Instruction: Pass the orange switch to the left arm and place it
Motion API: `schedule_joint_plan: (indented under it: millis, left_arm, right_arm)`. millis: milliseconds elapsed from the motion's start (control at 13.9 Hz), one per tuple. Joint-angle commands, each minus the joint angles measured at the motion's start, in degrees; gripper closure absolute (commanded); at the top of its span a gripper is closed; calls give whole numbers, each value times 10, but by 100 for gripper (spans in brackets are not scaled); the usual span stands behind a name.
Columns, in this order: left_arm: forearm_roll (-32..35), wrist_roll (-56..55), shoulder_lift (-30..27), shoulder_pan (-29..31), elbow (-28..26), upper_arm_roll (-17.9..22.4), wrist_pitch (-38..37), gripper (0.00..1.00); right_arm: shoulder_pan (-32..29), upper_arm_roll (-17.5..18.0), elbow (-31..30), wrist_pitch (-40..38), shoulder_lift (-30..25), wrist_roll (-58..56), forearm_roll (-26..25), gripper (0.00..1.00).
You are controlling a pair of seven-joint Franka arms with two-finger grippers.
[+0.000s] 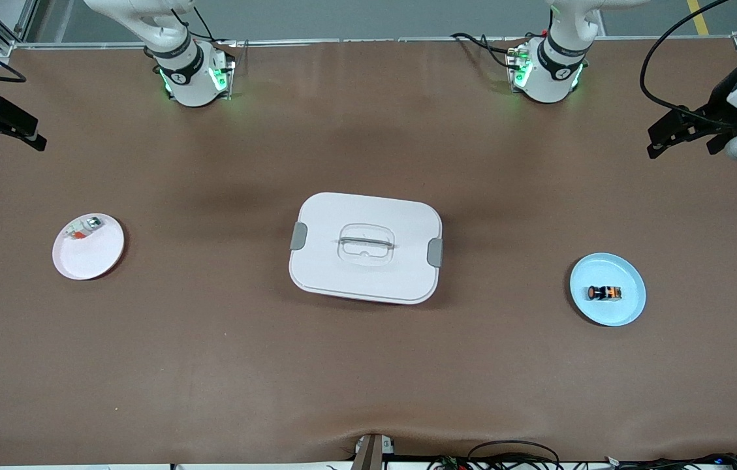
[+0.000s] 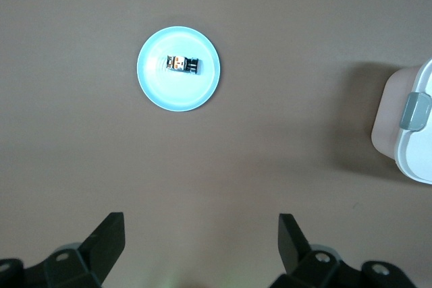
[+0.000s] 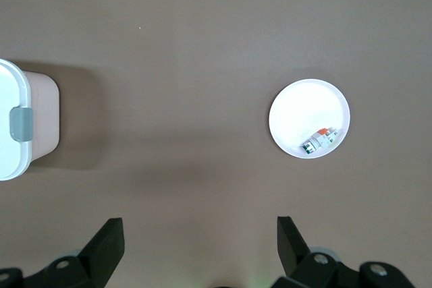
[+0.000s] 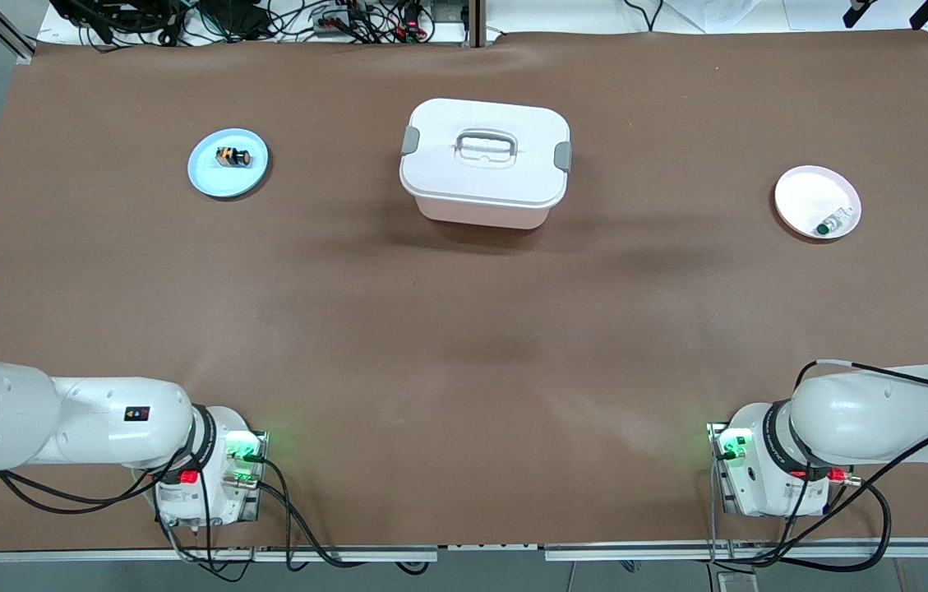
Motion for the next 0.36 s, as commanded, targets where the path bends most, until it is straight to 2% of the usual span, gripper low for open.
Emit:
schedule_joint_plan:
  millis: [0,287]
  left_arm:
    - [8,6,5,6,14,1,-15,0]
    - [8,6,5,11,14,1,-17,0]
  right_arm:
    - [-8,6,-17,2,-15,8,9,0]
    - [-7,6,-16,5,-15,8,9,0]
